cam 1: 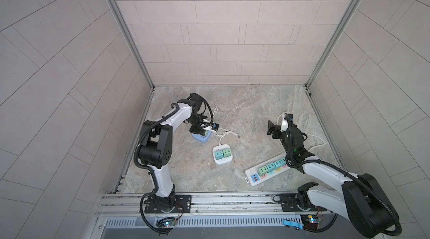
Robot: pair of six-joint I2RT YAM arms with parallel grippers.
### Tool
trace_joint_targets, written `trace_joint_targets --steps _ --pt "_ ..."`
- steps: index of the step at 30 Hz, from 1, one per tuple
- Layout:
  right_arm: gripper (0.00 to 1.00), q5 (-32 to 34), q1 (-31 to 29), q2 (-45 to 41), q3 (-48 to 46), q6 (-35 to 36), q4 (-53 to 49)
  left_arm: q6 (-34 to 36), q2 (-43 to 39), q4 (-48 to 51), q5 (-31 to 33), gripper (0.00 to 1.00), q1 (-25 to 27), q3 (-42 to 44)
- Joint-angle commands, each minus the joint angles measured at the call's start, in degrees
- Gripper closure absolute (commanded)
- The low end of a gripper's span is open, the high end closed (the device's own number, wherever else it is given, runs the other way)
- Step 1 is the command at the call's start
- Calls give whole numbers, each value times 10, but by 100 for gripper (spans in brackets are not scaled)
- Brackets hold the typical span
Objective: Insert the plug
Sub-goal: 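Lower and press the light green adapter into the light blue socket with the left gripper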
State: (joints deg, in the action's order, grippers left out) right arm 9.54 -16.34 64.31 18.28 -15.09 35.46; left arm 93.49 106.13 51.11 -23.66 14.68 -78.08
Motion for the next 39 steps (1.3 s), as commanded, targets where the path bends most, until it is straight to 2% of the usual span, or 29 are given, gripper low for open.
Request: trace_joint_targets --steps 1,21,28,31,33,36,39 --pt "1 11 2 -9 -8 -5 7 7 55 23 70 100 -10 48" --pt "1 16 3 -14 -10 -8 6 15 74 47 72 100 -3 43" --pt "1 18 3 -14 -10 -8 6 18 90 82 44 100 -17 13" --pt "1 18 3 -14 -10 -8 6 12 75 78 9 100 -22 12" --pt "1 18 3 -15 -12 -9 8 -2 66 74 -11 100 -12 11" --pt "1 18 3 -16 -13 -9 9 -31 56 75 17 100 27 3" --pt "1 19 4 -16 -12 -10 8 -42 45 51 20 100 45 25"
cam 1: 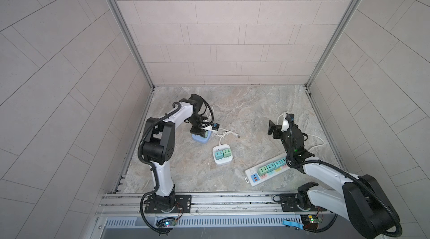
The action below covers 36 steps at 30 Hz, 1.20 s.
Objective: Insert the plug
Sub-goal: 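Lower and press the light green adapter into the light blue socket with the left gripper, then open the left gripper and lift it away from the light blue socket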
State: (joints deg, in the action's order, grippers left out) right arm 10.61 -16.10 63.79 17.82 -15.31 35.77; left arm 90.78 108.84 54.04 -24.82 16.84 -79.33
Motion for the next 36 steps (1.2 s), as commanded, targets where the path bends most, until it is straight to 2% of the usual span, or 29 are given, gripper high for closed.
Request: trace_joint_targets --steps 1,4,5,7,11,12,13,14,16,17,21,24,27,29,31,32,34,36 --pt "0 8 3 -9 -8 -9 5 -21 17 21 36 100 29 35" --pt "1 8 2 -11 -8 -8 5 -42 31 37 42 100 30 9" --pt "0 9 3 -12 -8 -8 5 -42 35 41 41 92 30 6" --pt "0 8 2 -13 -9 -8 4 -46 41 41 43 69 29 5" --pt "0 8 3 -13 -9 -8 5 -61 38 34 53 59 28 3" --pt "0 7 3 -13 -9 -9 5 -69 35 32 47 53 27 0" --pt "0 7 3 -13 -9 -8 5 -77 29 32 35 36 23 -7" --pt "0 7 4 -13 -9 -8 5 -82 23 36 24 26 20 -16" --pt "0 8 4 -12 -9 -8 4 -94 7 34 9 20 15 -25" --pt "0 8 4 -13 -9 -8 5 -98 -6 29 4 0 14 -25" --pt "0 8 4 -11 -9 -8 6 -118 -73 4 -24 0 12 -14" --pt "0 9 4 -8 -7 -9 6 -180 -141 -48 -38 0 12 -4" --pt "0 16 5 -1 11 -9 -20 -392 -238 -262 -1 0 15 45" --pt "1 26 9 -1 44 -16 -73 -626 -309 -491 115 0 18 104" --pt "1 31 9 -11 72 -22 -121 -829 -370 -614 281 0 10 141" --pt "0 34 10 -20 85 -28 -143 -920 -400 -613 340 0 -2 149" --pt "0 47 10 -47 112 -48 -199 -1074 -449 -581 376 0 -37 173" --pt "0 63 11 -84 128 -64 -244 -1123 -484 -590 344 0 -63 224"
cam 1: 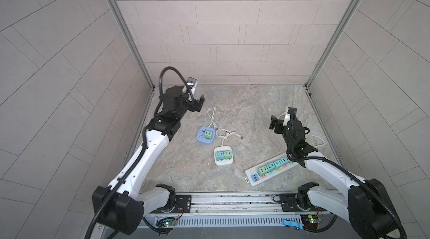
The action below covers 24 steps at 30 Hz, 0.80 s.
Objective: Insert the plug
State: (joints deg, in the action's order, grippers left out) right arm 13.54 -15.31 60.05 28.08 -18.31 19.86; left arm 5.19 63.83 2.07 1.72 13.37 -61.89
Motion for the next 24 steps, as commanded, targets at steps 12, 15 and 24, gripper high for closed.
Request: trace_joint_targets --steps 12,15,24 --pt "0 100 5 -104 128 -45 -319 -131 -31 -318 199 0 -64 409" --pt "0 134 8 -98 104 -6 -271 -148 -9 -341 166 0 -83 416" --pt "0 153 50 15 5 108 -122 -132 124 -356 130 0 -90 385"
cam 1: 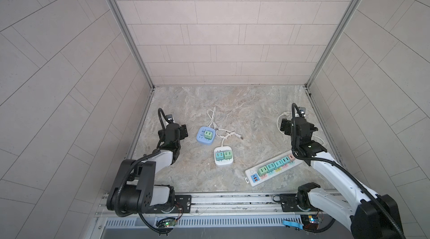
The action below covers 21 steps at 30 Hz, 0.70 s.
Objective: Insert the plug
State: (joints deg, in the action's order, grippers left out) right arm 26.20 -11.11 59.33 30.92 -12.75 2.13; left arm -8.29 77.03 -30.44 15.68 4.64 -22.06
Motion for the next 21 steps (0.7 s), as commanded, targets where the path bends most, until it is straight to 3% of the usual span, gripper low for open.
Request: trace_joint_targets --steps 1,7,9,14,17,21 --pt "0 35 12 34 -36 48 80 -3 -4 -81 7 0 -6 7" --pt "0 -11 45 141 -68 79 241 24 -15 -190 -5 0 -13 65" --pt "2 -32 47 166 -44 88 225 65 -9 -266 -38 0 -13 105" --pt "3 -89 49 201 -33 118 274 66 148 -457 -52 0 -17 112" --pt "2 -142 61 243 -60 117 367 57 135 -381 -57 0 -25 88" --pt "0 -177 95 268 -47 88 362 44 149 -366 -55 0 -38 64"
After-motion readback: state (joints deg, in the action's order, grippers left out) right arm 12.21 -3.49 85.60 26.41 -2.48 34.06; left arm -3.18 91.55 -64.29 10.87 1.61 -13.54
